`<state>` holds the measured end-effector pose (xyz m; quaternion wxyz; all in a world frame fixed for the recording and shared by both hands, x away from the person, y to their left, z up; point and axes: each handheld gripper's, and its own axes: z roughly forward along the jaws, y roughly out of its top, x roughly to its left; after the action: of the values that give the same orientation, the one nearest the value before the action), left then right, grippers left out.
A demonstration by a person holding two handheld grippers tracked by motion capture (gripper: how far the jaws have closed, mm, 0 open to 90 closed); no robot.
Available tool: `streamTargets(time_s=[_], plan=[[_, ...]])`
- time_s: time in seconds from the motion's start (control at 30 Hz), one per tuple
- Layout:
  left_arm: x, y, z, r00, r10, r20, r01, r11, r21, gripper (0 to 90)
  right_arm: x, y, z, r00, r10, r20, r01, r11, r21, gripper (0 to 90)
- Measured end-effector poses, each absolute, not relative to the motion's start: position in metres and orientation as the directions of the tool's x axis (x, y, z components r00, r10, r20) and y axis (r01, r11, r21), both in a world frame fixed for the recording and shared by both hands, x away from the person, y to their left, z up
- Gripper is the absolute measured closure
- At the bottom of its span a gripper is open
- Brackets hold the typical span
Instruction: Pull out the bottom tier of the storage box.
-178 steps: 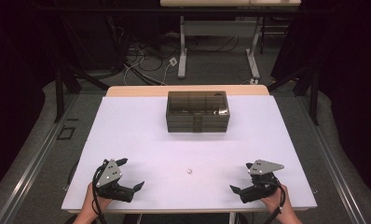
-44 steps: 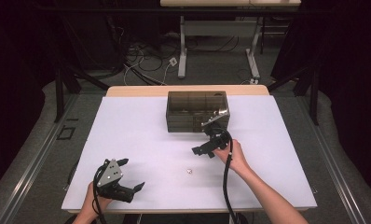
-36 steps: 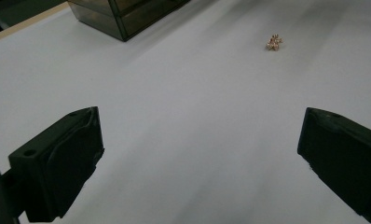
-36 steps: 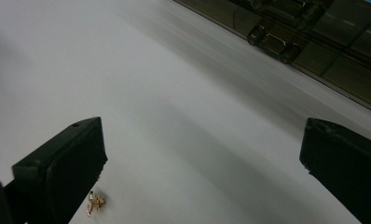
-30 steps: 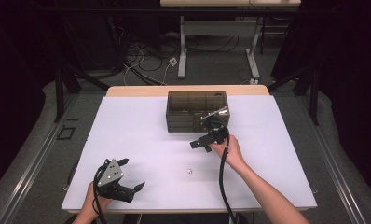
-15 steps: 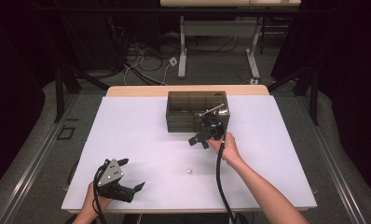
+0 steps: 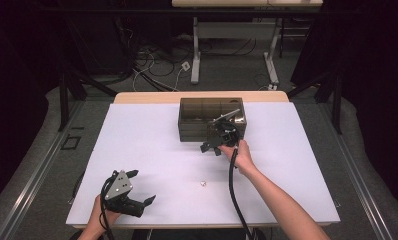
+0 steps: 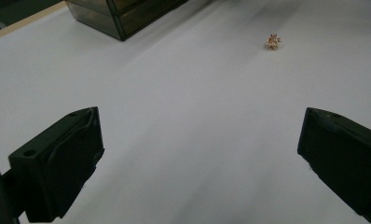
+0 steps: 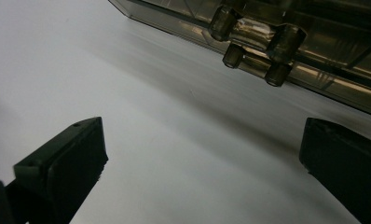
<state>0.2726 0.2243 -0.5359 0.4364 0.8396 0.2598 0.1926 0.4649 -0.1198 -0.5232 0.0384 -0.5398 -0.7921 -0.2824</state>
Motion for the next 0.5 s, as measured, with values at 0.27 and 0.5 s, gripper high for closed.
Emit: streamTargets(time_s=[0.27,0.5], plan=[[0.272,0.224,-0.536,0.791,0.604,0.098,0.267,-0.485,0.833,0.2,0.468,-0.111,-0.524,-0.389,0.853,0.348,0.885,0.241,0.399,1.7],[0.272,0.224,-0.536,0.793,0.602,0.097,0.265,-0.483,0.835,0.2,0.473,-0.107,-0.527,-0.358,0.88,0.313,0.897,0.231,0.377,7.3]])
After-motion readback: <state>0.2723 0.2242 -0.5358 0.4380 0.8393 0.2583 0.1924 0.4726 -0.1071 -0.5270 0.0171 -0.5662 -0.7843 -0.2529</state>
